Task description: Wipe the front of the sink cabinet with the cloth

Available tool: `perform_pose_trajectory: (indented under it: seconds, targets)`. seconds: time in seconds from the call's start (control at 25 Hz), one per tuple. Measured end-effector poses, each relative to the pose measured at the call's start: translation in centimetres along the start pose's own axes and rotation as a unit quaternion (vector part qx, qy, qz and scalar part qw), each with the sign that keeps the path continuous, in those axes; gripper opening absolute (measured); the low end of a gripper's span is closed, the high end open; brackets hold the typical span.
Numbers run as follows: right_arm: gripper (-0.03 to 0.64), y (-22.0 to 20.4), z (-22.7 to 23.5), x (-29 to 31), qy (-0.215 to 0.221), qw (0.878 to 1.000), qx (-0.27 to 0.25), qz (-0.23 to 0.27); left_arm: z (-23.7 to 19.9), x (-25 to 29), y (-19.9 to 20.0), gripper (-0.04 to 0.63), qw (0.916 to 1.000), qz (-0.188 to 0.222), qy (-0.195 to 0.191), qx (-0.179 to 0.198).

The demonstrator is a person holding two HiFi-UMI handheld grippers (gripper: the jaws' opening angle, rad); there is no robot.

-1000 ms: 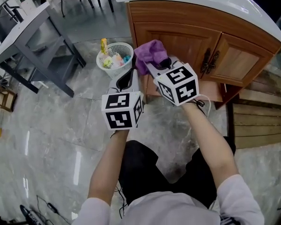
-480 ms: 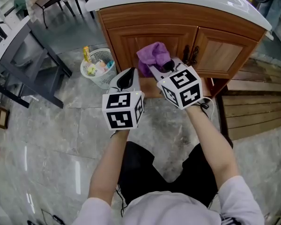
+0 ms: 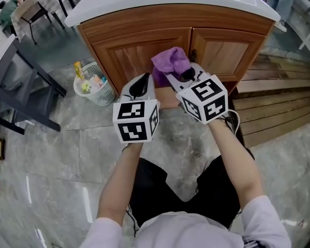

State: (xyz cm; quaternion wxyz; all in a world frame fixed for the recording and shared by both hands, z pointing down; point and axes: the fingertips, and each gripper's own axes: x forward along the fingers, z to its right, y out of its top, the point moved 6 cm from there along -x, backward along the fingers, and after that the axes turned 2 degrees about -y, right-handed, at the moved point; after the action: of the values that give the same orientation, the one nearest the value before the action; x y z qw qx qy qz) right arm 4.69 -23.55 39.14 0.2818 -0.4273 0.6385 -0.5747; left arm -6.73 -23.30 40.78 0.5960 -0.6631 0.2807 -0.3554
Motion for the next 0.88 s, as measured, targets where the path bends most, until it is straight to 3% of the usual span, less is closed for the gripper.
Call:
perform_pose_trajectory:
  seconds: [0.6,0.88]
  targets:
    - [0.072,-0.6,6.1,-5.8,-0.06,0.998,0.031,0.009,5.7,4.5,0.6,0.006,0.9976,-0.004,-0.069,0.013]
    - [0.072,-1.3,7.9,-7.8,-0.059,0.996,0.06,0.014,8.1,6.3,0.5,0.006,0.9954,-0.009,-0.093,0.02]
